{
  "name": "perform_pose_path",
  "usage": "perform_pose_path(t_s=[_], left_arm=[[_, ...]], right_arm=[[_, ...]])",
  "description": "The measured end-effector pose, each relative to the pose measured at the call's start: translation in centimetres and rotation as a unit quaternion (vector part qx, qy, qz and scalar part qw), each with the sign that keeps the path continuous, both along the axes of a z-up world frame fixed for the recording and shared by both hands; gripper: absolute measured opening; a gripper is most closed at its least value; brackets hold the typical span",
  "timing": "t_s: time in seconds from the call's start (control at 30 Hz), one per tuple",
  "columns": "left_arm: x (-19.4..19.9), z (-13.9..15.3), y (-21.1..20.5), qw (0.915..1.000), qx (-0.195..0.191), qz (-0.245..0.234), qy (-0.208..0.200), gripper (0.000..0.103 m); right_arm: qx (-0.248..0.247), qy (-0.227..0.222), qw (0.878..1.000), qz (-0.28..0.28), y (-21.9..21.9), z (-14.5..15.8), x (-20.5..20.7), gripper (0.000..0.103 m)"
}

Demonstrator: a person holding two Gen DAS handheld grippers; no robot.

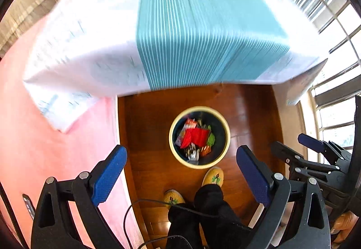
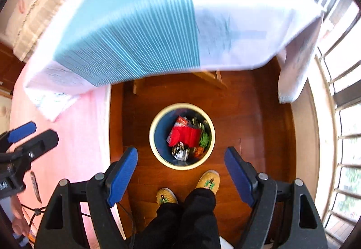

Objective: Collect trash
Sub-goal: 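Raise both tools from the bin and move them back over the table, then grasp the blue face mask with the right gripper while the left gripper grasps the yellow paper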

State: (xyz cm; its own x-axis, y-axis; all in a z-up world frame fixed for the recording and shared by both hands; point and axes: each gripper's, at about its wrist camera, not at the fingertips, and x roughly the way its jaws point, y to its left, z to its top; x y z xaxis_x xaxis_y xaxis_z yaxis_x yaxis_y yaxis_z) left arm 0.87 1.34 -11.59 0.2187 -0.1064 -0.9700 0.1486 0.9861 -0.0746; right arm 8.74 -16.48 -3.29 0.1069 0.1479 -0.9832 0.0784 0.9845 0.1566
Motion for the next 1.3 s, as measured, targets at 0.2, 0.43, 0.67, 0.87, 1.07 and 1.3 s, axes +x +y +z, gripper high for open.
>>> perform_pose_path(t_s=[0.2, 0.43, 0.67, 0.87, 1.07, 1.3], left_arm=[[0.5, 7.9, 0.6, 0.998, -0.004, 0.017, -0.061, 0.097], [1.3, 17.7, 0.9, 0.9873, 0.022, 0.042, -0.152, 0.097], [3.1, 23.9, 0.6, 0.9734, 0.037, 0.068, -0.216, 0.097], [4.8, 26.4, -0.4, 0.9652, 0.048, 0.071, -0.247, 0.097], [9.6, 27.0, 0.2, 0.9621, 0.044, 0.068, -0.26, 0.097], [19.9, 25.3, 1.8, 0.9672, 0.028, 0.037, -0.25, 0.097]], right_arm=[[-0.001, -0.062, 0.998, 0.03, -0.4, 6.9, 2.0, 0.08], [0.003, -0.153, 0.987, 0.057, -1.6, 13.9, 5.1, 0.08], [0.01, -0.205, 0.974, 0.092, -1.7, 17.9, 9.6, 0.08], [0.012, -0.229, 0.969, 0.095, -1.4, 19.0, 13.6, 0.08], [0.002, -0.226, 0.971, 0.079, -0.5, 17.6, 18.8, 0.08], [-0.017, -0.207, 0.977, 0.044, 0.8, 14.8, 27.4, 0.08]])
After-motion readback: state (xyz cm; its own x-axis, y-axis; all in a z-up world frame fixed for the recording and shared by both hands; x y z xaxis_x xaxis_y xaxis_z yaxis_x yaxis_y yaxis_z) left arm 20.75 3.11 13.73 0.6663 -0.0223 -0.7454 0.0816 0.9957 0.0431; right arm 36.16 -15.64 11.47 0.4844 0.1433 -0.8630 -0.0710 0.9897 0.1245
